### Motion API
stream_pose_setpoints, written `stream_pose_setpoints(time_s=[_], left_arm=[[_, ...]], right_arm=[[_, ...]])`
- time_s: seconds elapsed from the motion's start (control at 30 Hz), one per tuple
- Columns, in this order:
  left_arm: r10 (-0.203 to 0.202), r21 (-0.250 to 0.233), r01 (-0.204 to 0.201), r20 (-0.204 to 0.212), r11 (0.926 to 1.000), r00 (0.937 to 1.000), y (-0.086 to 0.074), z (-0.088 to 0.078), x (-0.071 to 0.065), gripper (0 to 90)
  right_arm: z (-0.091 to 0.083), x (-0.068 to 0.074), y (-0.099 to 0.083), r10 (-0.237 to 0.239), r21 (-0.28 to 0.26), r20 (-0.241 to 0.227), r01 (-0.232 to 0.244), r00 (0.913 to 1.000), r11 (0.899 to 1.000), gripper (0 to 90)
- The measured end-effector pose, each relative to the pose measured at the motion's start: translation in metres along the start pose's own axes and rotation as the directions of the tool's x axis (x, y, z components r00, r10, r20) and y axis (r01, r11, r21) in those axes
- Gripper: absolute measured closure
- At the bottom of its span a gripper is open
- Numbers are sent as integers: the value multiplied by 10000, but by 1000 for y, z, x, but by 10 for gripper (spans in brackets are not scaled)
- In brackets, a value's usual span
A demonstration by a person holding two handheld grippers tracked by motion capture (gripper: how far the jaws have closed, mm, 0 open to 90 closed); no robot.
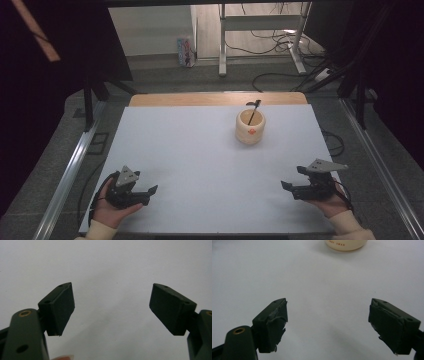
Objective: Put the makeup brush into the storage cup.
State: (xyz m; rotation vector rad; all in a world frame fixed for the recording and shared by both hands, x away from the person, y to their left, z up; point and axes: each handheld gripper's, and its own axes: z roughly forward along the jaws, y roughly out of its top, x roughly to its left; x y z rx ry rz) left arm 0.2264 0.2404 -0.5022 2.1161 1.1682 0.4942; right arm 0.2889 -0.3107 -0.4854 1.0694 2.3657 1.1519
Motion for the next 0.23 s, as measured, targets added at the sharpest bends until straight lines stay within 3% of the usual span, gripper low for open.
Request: stream_pose_setpoints(time_s=[0.23], left_arm=[[8, -28, -8, 45, 10000, 10000, 2, 2, -1, 206]], right_arm=[[-1, -2, -1, 99, -69, 16, -99, 10000, 9999, 147]])
